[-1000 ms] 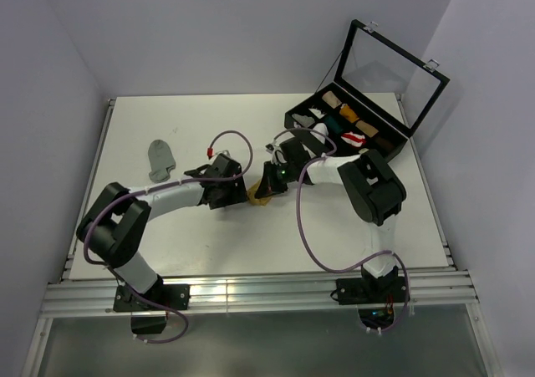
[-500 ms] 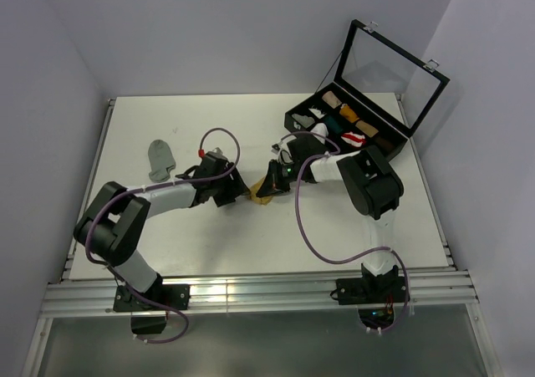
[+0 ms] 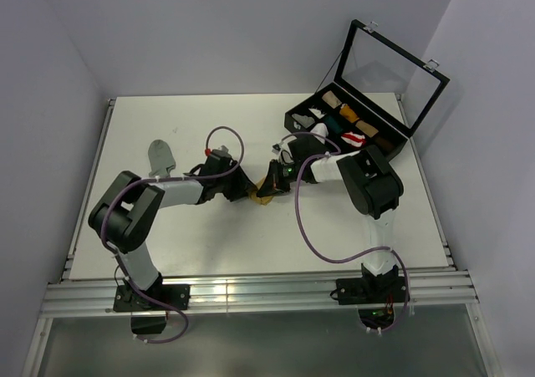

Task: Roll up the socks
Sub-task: Roll the sock at the center of the board.

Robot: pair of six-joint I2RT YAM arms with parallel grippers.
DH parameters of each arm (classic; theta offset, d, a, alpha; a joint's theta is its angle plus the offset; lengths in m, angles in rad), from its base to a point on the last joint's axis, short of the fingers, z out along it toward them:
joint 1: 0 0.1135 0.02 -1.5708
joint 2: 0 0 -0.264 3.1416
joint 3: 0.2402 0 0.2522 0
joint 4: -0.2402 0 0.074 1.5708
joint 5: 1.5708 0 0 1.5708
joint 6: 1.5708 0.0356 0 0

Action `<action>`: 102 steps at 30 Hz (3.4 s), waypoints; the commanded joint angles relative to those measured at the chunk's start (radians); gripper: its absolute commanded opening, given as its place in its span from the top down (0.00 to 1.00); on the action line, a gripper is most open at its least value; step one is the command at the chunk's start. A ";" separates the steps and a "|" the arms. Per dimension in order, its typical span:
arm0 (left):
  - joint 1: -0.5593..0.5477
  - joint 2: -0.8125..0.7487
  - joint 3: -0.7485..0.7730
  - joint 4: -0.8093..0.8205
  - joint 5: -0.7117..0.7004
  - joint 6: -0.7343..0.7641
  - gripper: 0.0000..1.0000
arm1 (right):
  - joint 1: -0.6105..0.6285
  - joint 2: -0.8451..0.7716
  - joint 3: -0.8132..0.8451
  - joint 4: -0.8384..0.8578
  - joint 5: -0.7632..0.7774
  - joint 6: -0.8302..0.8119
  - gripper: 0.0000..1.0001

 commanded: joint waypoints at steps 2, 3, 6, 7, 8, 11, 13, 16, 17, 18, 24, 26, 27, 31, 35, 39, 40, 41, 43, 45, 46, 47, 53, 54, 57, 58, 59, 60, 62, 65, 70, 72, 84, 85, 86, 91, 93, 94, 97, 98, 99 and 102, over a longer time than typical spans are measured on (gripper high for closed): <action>0.000 0.082 -0.023 -0.069 -0.033 0.003 0.54 | -0.018 0.044 -0.025 -0.045 0.101 -0.033 1.00; 0.000 0.085 -0.024 -0.069 -0.035 0.003 0.58 | -0.018 0.046 -0.025 -0.045 0.101 -0.036 1.00; 0.002 0.090 -0.024 -0.070 -0.038 0.000 0.69 | -0.020 0.043 -0.025 -0.046 0.101 -0.041 1.00; 0.002 0.087 -0.023 -0.079 -0.046 0.000 0.73 | -0.020 0.036 -0.025 -0.046 0.102 -0.048 1.00; 0.002 0.076 -0.021 -0.087 -0.053 0.003 0.81 | -0.020 0.027 -0.029 -0.046 0.105 -0.055 1.00; 0.000 0.039 -0.010 -0.145 -0.084 0.009 0.95 | -0.015 -0.026 -0.049 -0.039 0.133 -0.082 1.00; -0.001 0.021 0.011 -0.214 -0.101 0.010 0.99 | -0.004 -0.087 -0.062 -0.033 0.176 -0.108 1.00; -0.010 -0.010 0.065 -0.309 -0.152 0.015 0.99 | 0.025 -0.190 -0.101 -0.004 0.243 -0.154 0.89; -0.015 -0.012 0.083 -0.375 -0.185 0.013 0.99 | 0.035 -0.219 -0.123 0.010 0.274 -0.168 0.79; -0.021 -0.012 0.118 -0.409 -0.194 0.013 0.99 | 0.049 -0.247 -0.132 0.015 0.303 -0.203 0.76; -0.029 -0.010 0.197 -0.539 -0.219 0.006 0.99 | 0.244 -0.460 -0.218 0.056 0.686 -0.407 0.58; -0.029 -0.010 0.211 -0.552 -0.216 0.009 0.99 | 0.333 -0.488 -0.259 0.111 0.819 -0.449 0.52; -0.029 -0.010 0.215 -0.562 -0.215 0.009 0.99 | 0.363 -0.497 -0.272 0.131 0.867 -0.479 0.51; -0.029 -0.015 0.227 -0.575 -0.196 0.006 0.99 | 0.486 -0.497 -0.296 0.204 1.047 -0.547 0.48; -0.029 -0.025 0.223 -0.570 -0.178 -0.006 0.99 | 0.559 -0.453 -0.292 0.272 1.136 -0.584 0.47; -0.027 -0.035 0.212 -0.561 -0.165 -0.020 0.99 | 0.586 -0.398 -0.293 0.325 1.153 -0.613 0.47; -0.027 -0.033 0.212 -0.559 -0.165 -0.023 1.00 | 0.589 -0.390 -0.290 0.329 1.147 -0.619 0.47; -0.026 -0.035 0.211 -0.563 -0.165 -0.028 0.99 | 0.592 -0.384 -0.284 0.336 1.144 -0.624 0.47; -0.023 -0.038 0.209 -0.561 -0.165 -0.034 1.00 | 0.598 -0.366 -0.284 0.354 1.142 -0.627 0.47; -0.018 -0.038 0.206 -0.559 -0.165 -0.040 0.99 | 0.600 -0.343 -0.284 0.365 1.144 -0.625 0.47; -0.017 -0.042 0.206 -0.559 -0.165 -0.043 1.00 | 0.600 -0.335 -0.286 0.380 1.142 -0.625 0.47; -0.015 -0.042 0.204 -0.559 -0.165 -0.046 0.99 | 0.600 -0.327 -0.286 0.385 1.141 -0.627 0.48; -0.003 -0.053 0.186 -0.544 -0.136 -0.065 1.00 | 0.608 -0.270 -0.276 0.397 1.116 -0.624 0.50; -0.003 -0.053 0.185 -0.543 -0.135 -0.065 1.00 | 0.609 -0.260 -0.278 0.400 1.115 -0.624 0.50; -0.001 -0.053 0.180 -0.536 -0.127 -0.072 1.00 | 0.612 -0.238 -0.276 0.406 1.113 -0.611 0.51; -0.001 -0.052 0.178 -0.532 -0.119 -0.074 1.00 | 0.612 -0.231 -0.276 0.415 1.116 -0.608 0.51; -0.001 -0.051 0.177 -0.530 -0.115 -0.072 0.99 | 0.612 -0.223 -0.275 0.418 1.121 -0.604 0.51; -0.001 -0.050 0.177 -0.529 -0.112 -0.072 1.00 | 0.612 -0.211 -0.273 0.420 1.132 -0.601 0.51; -0.001 -0.047 0.175 -0.529 -0.109 -0.072 1.00 | 0.614 -0.201 -0.272 0.434 1.138 -0.601 0.52; -0.001 -0.051 0.163 -0.514 -0.103 -0.083 1.00 | 0.617 -0.181 -0.264 0.441 1.161 -0.605 0.52; -0.001 -0.050 0.149 -0.504 -0.086 -0.094 1.00 | 0.618 -0.149 -0.262 0.452 1.184 -0.599 0.67; -0.001 -0.055 0.143 -0.492 -0.086 -0.105 1.00 | 0.618 -0.154 -0.270 0.454 1.176 -0.596 0.76; 0.059 -0.261 0.005 -0.388 -0.145 -0.187 0.67 | 0.531 -0.249 -0.313 0.418 0.872 -0.473 1.00; 0.062 -0.297 -0.010 -0.382 -0.152 -0.192 0.62 | 0.505 -0.255 -0.315 0.414 0.836 -0.463 1.00; 0.068 -0.312 -0.019 -0.375 -0.152 -0.197 0.59 | 0.491 -0.261 -0.313 0.408 0.798 -0.437 1.00; 0.072 -0.433 -0.097 -0.334 -0.231 -0.200 0.47 | 0.357 -0.257 -0.302 0.426 0.472 -0.326 1.00; 0.072 -0.458 -0.127 -0.290 -0.225 -0.185 0.47 | 0.316 -0.226 -0.289 0.432 0.385 -0.251 1.00; 0.072 -0.476 -0.153 -0.276 -0.219 -0.178 0.47 | 0.297 -0.214 -0.283 0.463 0.289 -0.193 1.00; 0.072 -0.487 -0.200 -0.211 -0.173 -0.152 0.48 | 0.224 -0.143 -0.269 0.539 0.187 -0.054 1.00; 0.071 -0.487 -0.210 -0.202 -0.165 -0.151 0.48 | 0.192 -0.105 -0.273 0.576 0.134 -0.011 1.00; 0.066 -0.486 -0.219 -0.193 -0.165 -0.157 0.48 | 0.177 -0.087 -0.279 0.610 0.113 0.032 1.00; 0.046 -0.480 -0.250 -0.152 -0.165 -0.171 0.48 | 0.128 -0.027 -0.321 0.763 0.053 0.187 1.00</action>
